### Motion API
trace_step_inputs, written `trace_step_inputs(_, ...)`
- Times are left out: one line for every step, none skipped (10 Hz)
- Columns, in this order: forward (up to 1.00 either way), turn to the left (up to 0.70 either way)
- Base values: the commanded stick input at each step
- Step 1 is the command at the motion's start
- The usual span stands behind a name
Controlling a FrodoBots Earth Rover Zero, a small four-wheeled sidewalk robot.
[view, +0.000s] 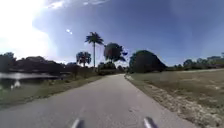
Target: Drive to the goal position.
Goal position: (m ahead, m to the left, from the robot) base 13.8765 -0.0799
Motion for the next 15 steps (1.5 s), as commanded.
trace_step_inputs(0.70,0.05)
trace_step_inputs(0.70,0.28)
trace_step_inputs(0.70,0.35)
trace_step_inputs(0.70,0.35)
trace_step_inputs(0.70,0.35)
trace_step_inputs(0.70,0.13)
trace_step_inputs(0.70,0.00)
trace_step_inputs(0.70,0.00)
trace_step_inputs(0.70,0.00)
trace_step_inputs(0.70,0.00)
trace_step_inputs(0.70,0.00)
trace_step_inputs(0.70,0.00)
trace_step_inputs(0.70,0.00)
trace_step_inputs(0.70,0.00)
trace_step_inputs(0.70,0.00)
